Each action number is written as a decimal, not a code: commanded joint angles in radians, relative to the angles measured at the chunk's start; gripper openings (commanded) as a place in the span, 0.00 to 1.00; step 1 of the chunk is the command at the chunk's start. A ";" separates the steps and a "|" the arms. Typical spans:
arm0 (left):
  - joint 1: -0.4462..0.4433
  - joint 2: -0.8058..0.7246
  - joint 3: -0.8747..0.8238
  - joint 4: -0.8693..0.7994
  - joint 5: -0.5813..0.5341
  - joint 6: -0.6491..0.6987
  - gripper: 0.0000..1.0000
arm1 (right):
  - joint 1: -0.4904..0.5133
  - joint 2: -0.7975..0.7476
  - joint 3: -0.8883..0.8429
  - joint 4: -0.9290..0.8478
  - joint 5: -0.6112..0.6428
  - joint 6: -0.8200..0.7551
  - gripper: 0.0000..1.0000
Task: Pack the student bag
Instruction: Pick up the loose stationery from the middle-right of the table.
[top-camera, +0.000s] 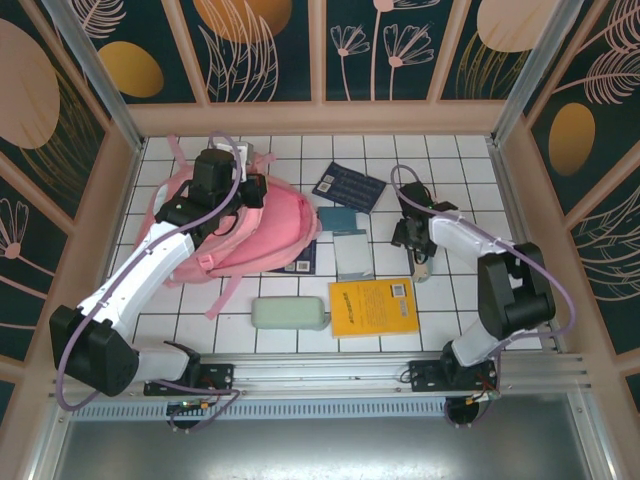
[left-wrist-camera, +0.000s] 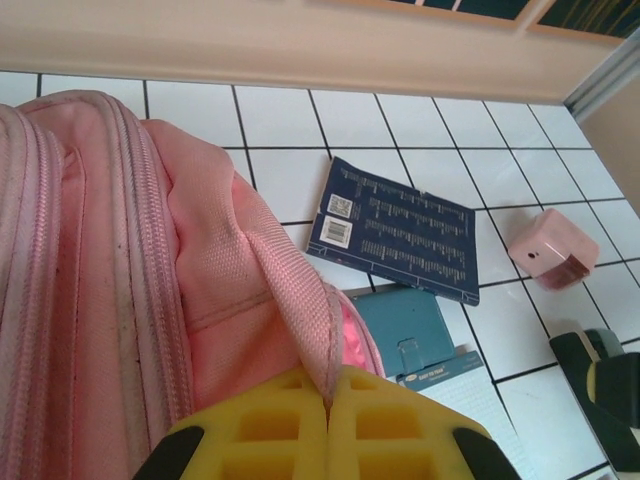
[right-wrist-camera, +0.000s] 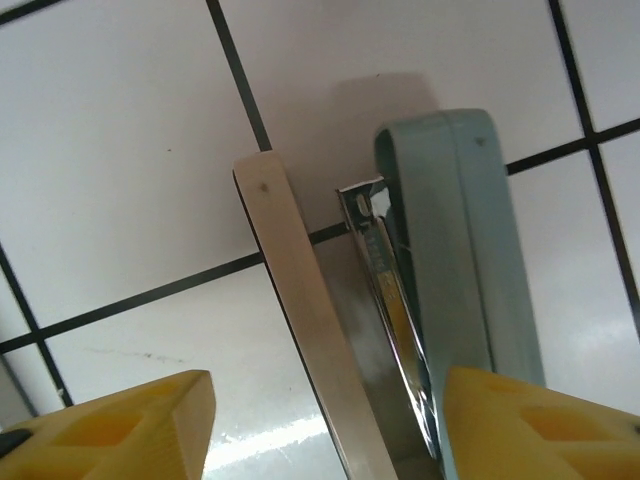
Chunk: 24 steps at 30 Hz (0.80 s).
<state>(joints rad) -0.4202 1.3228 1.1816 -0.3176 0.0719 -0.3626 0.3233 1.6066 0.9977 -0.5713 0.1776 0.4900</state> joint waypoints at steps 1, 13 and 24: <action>-0.011 -0.041 0.013 0.096 0.049 0.050 0.00 | -0.008 0.047 0.040 0.009 -0.017 -0.039 0.58; -0.011 -0.044 0.025 0.094 0.092 0.059 0.00 | 0.006 0.129 0.015 0.038 -0.012 -0.062 0.32; -0.011 -0.036 0.035 0.095 0.135 0.103 0.00 | 0.006 0.075 0.041 0.022 0.068 -0.062 0.00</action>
<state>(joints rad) -0.4202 1.3106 1.1812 -0.3180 0.1482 -0.3042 0.3237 1.6981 1.0283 -0.5240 0.1986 0.4252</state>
